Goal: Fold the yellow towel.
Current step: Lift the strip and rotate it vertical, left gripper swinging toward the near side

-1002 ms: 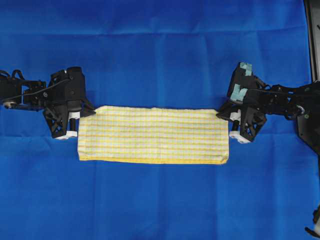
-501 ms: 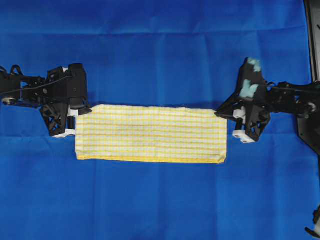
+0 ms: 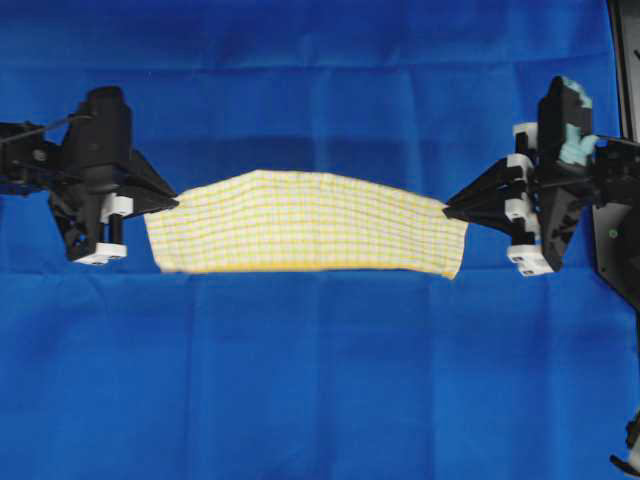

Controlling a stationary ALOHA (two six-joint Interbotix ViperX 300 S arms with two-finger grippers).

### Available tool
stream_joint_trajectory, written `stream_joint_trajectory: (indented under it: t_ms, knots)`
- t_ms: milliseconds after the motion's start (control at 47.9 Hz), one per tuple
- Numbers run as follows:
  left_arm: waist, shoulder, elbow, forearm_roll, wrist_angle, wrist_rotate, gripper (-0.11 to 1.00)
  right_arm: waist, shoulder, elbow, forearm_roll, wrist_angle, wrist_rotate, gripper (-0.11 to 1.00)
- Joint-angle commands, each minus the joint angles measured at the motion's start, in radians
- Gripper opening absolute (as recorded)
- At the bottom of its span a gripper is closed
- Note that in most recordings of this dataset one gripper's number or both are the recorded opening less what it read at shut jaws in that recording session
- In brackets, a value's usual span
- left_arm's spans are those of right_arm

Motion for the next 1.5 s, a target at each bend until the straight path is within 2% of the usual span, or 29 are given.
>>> stream_joint_trajectory:
  t_ms: [0, 376, 543, 731, 919, 1106, 1273, 1482]
  knots:
    - [0.0, -0.043, -0.018, 0.002, -0.002, 0.0, 0.02, -0.003, -0.026, -0.029, -0.012, 0.008, 0.0, 0.02]
    - [-0.005, -0.074, -0.025, 0.002, -0.009, -0.011, 0.02, -0.017, -0.011, -0.037, -0.031, -0.044, -0.003, 0.02]
    - [-0.055, -0.054, -0.034, 0.002, -0.071, -0.014, 0.02, -0.087, 0.031, -0.046, -0.046, -0.1, -0.003, 0.02]
    - [-0.137, -0.003, -0.063, 0.002, -0.166, -0.014, 0.02, -0.209, 0.115, -0.075, -0.069, -0.137, -0.005, 0.02]
    - [-0.202, 0.092, -0.132, 0.002, -0.224, -0.014, 0.02, -0.308, 0.212, -0.13, -0.078, -0.141, -0.011, 0.02]
    - [-0.25, 0.187, -0.219, 0.002, -0.23, -0.006, 0.02, -0.39, 0.291, -0.189, -0.115, -0.152, -0.017, 0.02]
    - [-0.293, 0.268, -0.305, 0.002, -0.23, 0.0, 0.02, -0.439, 0.341, -0.233, -0.146, -0.17, -0.018, 0.02]
    - [-0.311, 0.356, -0.399, 0.005, -0.239, 0.005, 0.02, -0.479, 0.387, -0.284, -0.175, -0.183, -0.021, 0.02]
